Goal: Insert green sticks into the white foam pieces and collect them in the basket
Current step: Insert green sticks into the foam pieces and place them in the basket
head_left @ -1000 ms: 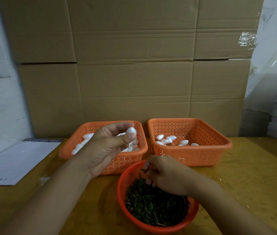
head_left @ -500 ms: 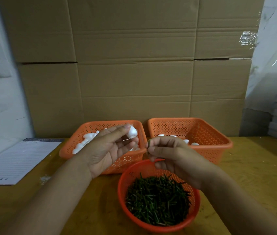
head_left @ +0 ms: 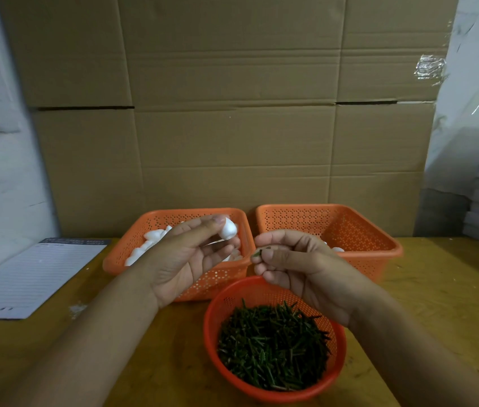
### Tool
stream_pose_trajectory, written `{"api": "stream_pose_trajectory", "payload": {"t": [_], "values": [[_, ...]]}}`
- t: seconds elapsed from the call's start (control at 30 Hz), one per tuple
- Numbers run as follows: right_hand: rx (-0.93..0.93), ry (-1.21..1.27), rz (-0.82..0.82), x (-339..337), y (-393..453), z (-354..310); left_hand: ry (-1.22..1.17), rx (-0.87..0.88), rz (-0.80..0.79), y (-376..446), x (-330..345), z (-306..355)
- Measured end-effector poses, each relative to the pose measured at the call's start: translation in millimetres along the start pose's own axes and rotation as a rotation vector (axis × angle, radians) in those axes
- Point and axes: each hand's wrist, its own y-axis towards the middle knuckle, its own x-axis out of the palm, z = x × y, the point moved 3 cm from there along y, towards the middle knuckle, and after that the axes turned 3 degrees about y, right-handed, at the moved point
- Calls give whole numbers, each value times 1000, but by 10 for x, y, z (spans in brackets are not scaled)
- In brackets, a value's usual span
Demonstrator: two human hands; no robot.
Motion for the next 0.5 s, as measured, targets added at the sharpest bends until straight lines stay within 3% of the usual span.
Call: {"api": "stream_pose_trajectory", "payload": {"t": [0.5], "values": [[28, 91, 143, 36, -3, -21, 10, -11, -6, -9, 7, -4]]}}
